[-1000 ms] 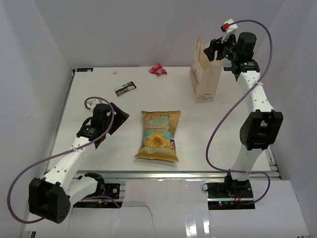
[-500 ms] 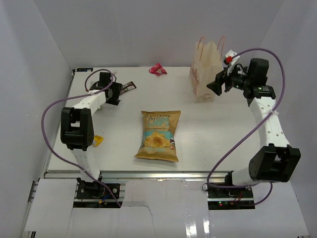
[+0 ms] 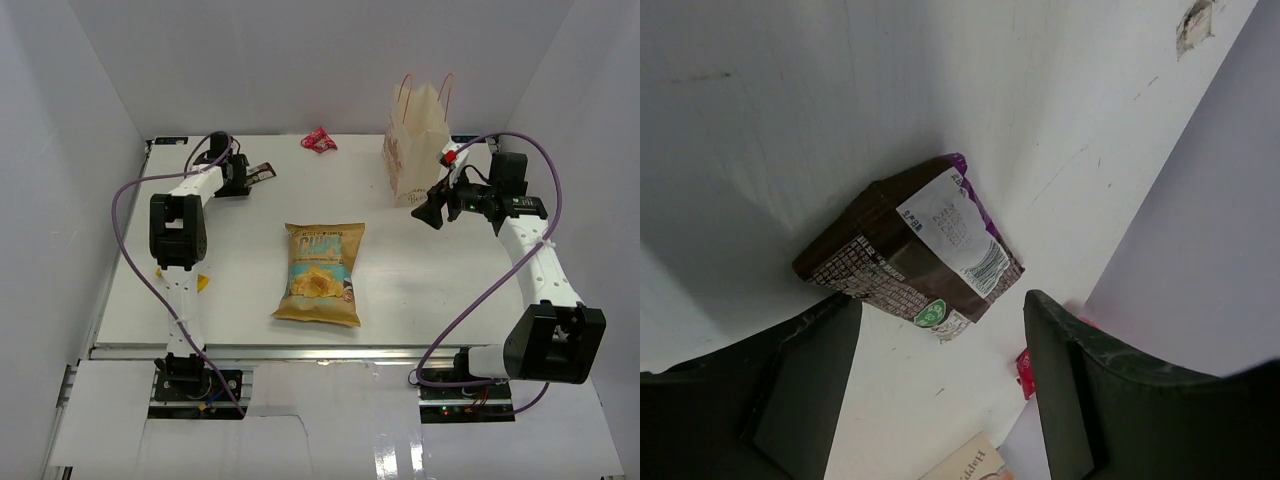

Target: Place the snacks into the paper bag

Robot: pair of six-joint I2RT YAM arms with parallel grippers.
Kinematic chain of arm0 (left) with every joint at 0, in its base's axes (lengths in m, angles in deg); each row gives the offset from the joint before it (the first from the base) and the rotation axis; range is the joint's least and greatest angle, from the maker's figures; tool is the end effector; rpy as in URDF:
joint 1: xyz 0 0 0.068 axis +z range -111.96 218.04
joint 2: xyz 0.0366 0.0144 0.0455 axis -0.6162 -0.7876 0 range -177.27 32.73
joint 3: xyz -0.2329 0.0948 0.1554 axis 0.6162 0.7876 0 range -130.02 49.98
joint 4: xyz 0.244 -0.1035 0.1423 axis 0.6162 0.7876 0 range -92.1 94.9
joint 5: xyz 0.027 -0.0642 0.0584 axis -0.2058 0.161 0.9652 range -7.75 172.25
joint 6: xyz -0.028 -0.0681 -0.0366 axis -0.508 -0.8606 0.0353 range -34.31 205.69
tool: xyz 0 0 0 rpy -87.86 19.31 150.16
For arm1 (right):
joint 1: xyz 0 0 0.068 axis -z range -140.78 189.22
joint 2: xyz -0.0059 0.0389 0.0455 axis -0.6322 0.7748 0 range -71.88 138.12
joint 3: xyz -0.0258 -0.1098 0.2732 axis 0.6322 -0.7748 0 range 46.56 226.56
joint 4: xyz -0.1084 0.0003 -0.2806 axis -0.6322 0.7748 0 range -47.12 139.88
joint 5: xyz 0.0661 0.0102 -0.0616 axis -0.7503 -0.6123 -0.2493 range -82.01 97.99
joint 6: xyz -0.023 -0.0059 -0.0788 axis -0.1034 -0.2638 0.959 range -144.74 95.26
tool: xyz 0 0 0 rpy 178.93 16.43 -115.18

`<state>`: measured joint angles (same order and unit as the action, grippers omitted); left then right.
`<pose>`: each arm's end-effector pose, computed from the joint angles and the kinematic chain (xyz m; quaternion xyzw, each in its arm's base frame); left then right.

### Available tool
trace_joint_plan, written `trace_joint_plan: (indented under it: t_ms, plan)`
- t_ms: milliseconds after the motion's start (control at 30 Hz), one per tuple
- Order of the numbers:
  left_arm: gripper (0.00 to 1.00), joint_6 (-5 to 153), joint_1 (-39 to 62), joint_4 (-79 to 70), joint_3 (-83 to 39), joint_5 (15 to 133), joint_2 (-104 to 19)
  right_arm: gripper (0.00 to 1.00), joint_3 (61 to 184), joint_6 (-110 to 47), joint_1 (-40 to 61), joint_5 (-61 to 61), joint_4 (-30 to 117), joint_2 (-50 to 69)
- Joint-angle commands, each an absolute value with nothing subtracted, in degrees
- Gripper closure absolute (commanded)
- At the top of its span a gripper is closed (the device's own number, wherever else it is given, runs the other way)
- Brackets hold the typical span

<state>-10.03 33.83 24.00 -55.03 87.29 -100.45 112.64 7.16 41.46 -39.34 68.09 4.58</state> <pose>0.5813 -0.0365 0.1228 -0.6906 0.6538 -0.2077 0.2292 0.3469 0.0391 0.3289 -0.3859 0.7405 0.2183 0.5051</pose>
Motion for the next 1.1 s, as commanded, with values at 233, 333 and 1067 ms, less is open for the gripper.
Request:
trace_joint_plan:
  t_ms: [233,333,1067]
  plan:
    - [0.51,-17.8,35.5,39.9,-62.8,83.3,-108.5,0.23,114.9,5.7,41.7,-41.4,67.7,4.2]
    - [0.62,-16.1,36.1,40.6,-61.3,82.9,-108.5,0.24,115.7,5.8,41.7,-42.4,68.7,4.0]
    - [1.00,23.1,41.9,-11.1,-23.2,54.6,-82.9,0.30,118.9,28.3,26.7,-46.1,81.8,4.6]
